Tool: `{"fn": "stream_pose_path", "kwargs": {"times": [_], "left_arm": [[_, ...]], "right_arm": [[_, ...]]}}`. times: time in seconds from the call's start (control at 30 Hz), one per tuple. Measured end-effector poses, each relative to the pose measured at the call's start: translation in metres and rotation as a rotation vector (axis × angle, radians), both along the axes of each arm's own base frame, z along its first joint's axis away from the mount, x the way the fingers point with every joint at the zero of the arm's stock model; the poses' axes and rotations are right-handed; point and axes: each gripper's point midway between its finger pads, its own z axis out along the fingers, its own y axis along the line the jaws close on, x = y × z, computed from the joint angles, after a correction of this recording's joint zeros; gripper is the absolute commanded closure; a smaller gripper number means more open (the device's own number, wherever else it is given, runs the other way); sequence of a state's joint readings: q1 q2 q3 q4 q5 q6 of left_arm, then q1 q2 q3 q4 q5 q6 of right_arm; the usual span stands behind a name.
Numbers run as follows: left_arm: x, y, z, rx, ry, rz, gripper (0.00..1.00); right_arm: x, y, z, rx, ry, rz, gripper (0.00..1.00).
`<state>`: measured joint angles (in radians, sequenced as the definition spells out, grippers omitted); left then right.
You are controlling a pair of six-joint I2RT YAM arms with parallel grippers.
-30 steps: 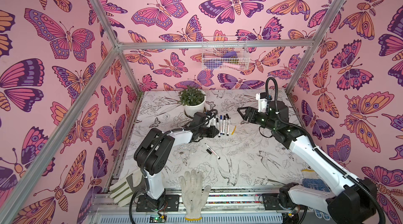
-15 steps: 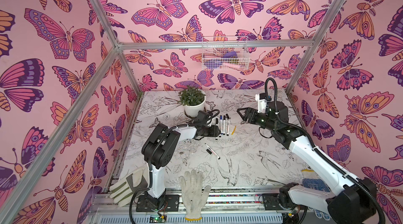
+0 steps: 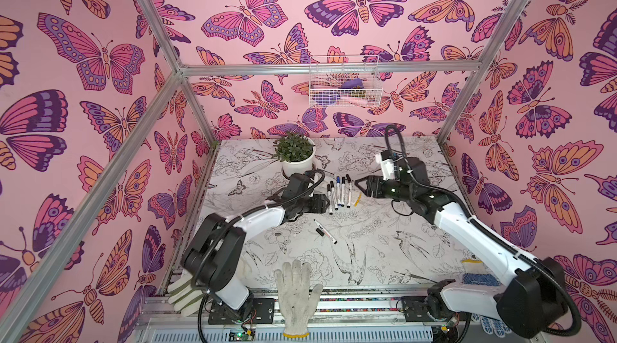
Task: Insert pens into pen caps
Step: Place the pen at the center of the table, then pick up a pen at the center of the table.
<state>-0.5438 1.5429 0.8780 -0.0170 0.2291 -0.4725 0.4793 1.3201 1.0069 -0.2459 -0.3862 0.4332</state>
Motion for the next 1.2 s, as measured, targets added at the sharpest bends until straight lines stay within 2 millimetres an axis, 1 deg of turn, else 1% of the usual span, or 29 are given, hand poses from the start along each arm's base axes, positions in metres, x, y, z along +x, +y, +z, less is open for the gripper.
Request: {"fn": "stream_pose_path", "kwargs": {"times": [0.03,0.1,0.13,0.23,0.3,0.37,0.43,0.5,0.67,0.77,0.8,0.93,1.0,1.1,1.17,1.2], "left_arm": [[-0.004,0.010,0.002,0.011,-0.005,0.040,0.31],[-0.009,0.033,0.000,0.038,0.002,0.128,0.30],[-0.013,0.046,-0.004,0.057,0.011,0.181,0.30],[-0.024,0.078,-0.021,0.108,0.054,0.312,0.30],[-0.032,0.095,-0.030,0.129,0.083,0.382,0.30],[-0.036,0.108,-0.035,0.140,0.103,0.438,0.31],[-0.038,0.116,-0.036,0.141,0.105,0.479,0.31],[-0.038,0.121,-0.031,0.130,0.094,0.505,0.31],[-0.034,0.126,-0.017,0.101,0.058,0.537,0.31],[-0.033,0.129,-0.013,0.093,0.047,0.545,0.31],[-0.033,0.129,-0.011,0.090,0.044,0.546,0.31],[-0.032,0.130,-0.004,0.078,0.024,0.546,0.31],[-0.032,0.130,0.000,0.068,0.012,0.539,0.31],[-0.032,0.125,0.006,0.049,-0.007,0.508,0.31],[-0.033,0.121,0.006,0.037,-0.010,0.476,0.31],[-0.034,0.117,0.006,0.028,-0.011,0.455,0.31]], "right_arm": [[-0.011,0.015,-0.016,-0.046,0.033,0.071,0.35],[-0.037,0.043,-0.050,-0.150,0.089,0.216,0.35],[-0.051,0.056,-0.066,-0.204,0.113,0.290,0.36],[-0.087,0.085,-0.109,-0.350,0.169,0.471,0.40],[-0.097,0.096,-0.130,-0.426,0.200,0.539,0.43],[-0.099,0.101,-0.147,-0.484,0.223,0.571,0.44],[-0.096,0.100,-0.163,-0.540,0.238,0.579,0.45],[-0.095,0.094,-0.174,-0.590,0.244,0.578,0.46],[-0.092,0.082,-0.187,-0.684,0.237,0.566,0.49],[-0.087,0.081,-0.189,-0.711,0.227,0.558,0.56],[-0.085,0.082,-0.190,-0.717,0.221,0.555,0.60],[-0.078,0.080,-0.192,-0.748,0.198,0.540,0.80],[-0.076,0.078,-0.192,-0.761,0.188,0.531,0.87],[-0.074,0.077,-0.191,-0.760,0.181,0.524,0.96],[-0.074,0.075,-0.188,-0.747,0.179,0.511,1.00],[-0.073,0.072,-0.186,-0.739,0.182,0.498,1.00]]}}
